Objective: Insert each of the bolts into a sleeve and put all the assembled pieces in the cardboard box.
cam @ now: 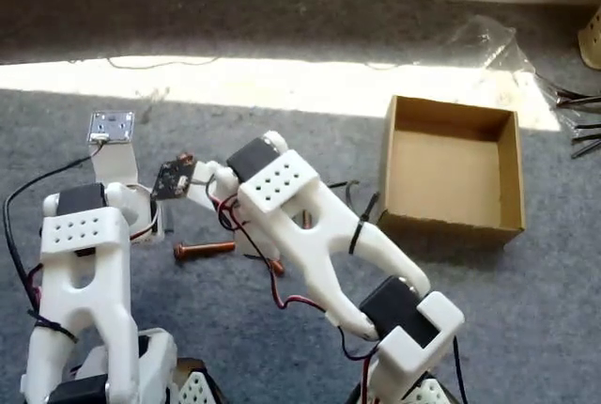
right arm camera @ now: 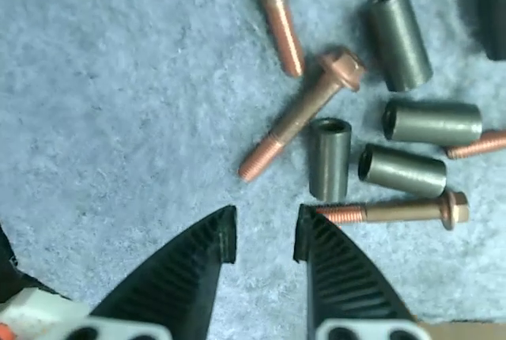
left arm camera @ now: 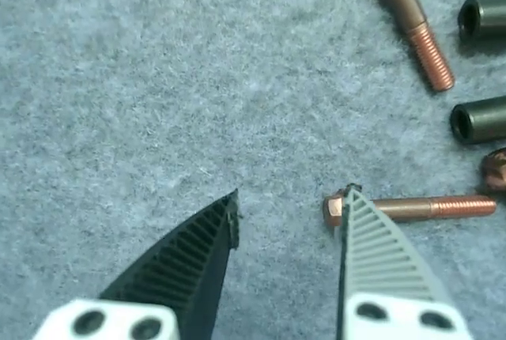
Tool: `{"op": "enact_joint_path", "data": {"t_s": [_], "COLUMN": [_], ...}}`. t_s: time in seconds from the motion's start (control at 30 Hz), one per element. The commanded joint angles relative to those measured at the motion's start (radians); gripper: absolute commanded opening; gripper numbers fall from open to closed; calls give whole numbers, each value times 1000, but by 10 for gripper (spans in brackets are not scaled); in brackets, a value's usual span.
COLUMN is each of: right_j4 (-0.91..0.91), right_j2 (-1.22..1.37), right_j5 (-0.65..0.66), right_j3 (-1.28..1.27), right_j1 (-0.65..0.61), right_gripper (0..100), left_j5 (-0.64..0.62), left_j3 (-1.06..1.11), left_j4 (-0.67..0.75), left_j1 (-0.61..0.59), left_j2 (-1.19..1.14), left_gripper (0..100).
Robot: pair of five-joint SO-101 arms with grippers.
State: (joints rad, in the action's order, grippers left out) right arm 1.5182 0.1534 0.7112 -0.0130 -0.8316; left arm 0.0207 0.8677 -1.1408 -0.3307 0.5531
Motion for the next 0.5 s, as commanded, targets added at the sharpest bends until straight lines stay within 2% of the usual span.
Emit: {"op": "enact_joint_path", "data": {"t_s": [0.0,0.17,0.33,0.47], "right_j4": [-93,-159,-170,-222], "right_j2": [-8,-8,-10,-10], "right_j5": [17,20,117,143], "right_j3": [-61,-133,-147,-143], "right_j1": [-21,-15,35,67], "right_gripper": [120,120,119,119], "left_j5": [-6,-8,-8,-8], "left_j3": [-16,-31,-28,-27], "left_j4": [28,28,28,28], "left_j1": [-82,-213,-219,-219], "left_j2": [1,1,1,1], "left_gripper": [204,204,204,204]}}
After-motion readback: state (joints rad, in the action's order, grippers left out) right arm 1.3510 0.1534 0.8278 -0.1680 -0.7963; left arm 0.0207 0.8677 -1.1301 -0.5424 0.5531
